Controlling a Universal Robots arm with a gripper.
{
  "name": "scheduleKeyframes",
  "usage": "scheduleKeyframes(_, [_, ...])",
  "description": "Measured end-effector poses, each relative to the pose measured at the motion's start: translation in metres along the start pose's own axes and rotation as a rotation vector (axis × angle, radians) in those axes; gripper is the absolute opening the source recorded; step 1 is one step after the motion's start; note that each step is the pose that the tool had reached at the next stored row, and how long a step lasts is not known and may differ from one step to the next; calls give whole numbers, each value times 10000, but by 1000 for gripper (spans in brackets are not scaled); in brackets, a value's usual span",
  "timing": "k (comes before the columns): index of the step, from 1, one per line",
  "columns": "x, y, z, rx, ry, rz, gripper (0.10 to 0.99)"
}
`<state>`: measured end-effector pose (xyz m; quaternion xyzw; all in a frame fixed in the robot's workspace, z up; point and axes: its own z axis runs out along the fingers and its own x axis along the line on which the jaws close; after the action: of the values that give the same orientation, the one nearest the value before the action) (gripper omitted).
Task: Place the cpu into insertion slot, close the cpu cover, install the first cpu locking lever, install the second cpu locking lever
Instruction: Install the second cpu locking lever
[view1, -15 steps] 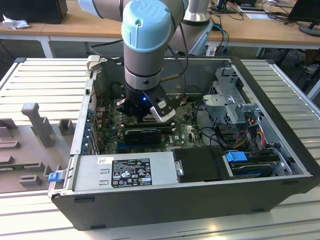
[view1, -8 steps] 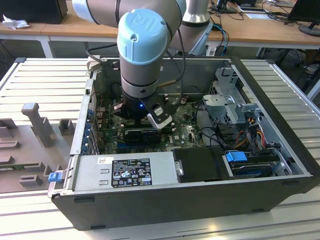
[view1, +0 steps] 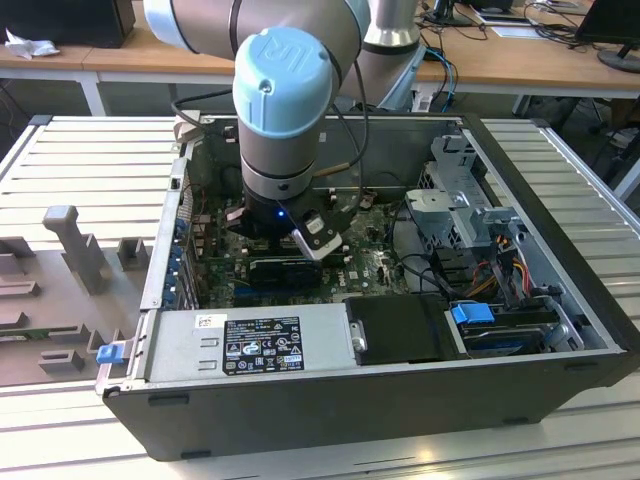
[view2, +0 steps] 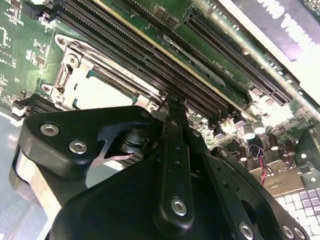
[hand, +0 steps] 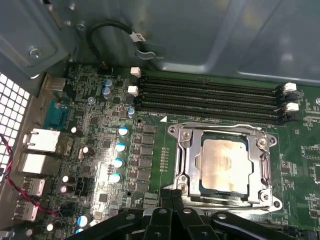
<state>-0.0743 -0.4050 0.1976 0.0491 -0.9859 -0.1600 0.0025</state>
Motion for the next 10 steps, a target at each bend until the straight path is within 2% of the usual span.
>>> scheduleKeyframes(6, [5,28,46,-128,-14,-5,106])
scheduleKeyframes(10, [31,28,55,-158,-16,-7,106])
